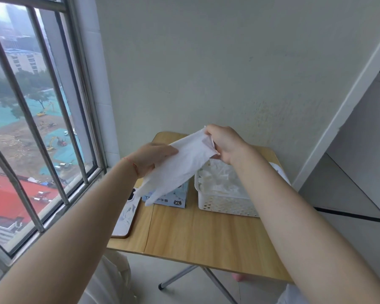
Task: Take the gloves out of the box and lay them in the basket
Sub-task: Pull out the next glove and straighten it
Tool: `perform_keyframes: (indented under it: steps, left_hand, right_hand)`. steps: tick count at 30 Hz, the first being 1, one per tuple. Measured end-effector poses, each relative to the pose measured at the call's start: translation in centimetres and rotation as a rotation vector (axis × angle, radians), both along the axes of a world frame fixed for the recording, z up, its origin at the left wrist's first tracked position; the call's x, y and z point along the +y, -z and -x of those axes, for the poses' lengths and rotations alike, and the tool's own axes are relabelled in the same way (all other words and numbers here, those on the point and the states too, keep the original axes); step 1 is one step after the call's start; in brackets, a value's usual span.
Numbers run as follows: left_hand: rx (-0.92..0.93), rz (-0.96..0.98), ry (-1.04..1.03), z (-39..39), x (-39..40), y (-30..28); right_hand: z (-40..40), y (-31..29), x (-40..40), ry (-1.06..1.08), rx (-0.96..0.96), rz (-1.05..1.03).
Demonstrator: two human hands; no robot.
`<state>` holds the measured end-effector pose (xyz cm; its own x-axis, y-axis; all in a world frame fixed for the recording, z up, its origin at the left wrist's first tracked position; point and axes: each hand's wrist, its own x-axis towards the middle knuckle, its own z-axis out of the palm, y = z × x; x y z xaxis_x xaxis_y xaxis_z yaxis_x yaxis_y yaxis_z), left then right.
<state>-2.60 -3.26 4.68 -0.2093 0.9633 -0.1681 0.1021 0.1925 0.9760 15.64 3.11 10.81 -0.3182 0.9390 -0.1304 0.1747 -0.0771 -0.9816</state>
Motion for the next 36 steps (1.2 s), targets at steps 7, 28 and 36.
perform_keyframes:
  steps: [7,28,36]
  left_hand:
    - [0.5,-0.013,0.064,-4.8,3.8,0.9]
    - [1.211,-0.402,0.343,-16.4,9.3,4.8]
    - [1.331,-0.069,0.519,-15.7,8.4,5.2]
  right_hand:
    - [-5.2,2.9,2.2,0.128,-0.175,0.017]
    - [-16.0,11.0,6.2,0.137,-1.246,-0.518]
    - [-16.6,10.3,6.1,0.119,-1.402,-0.601]
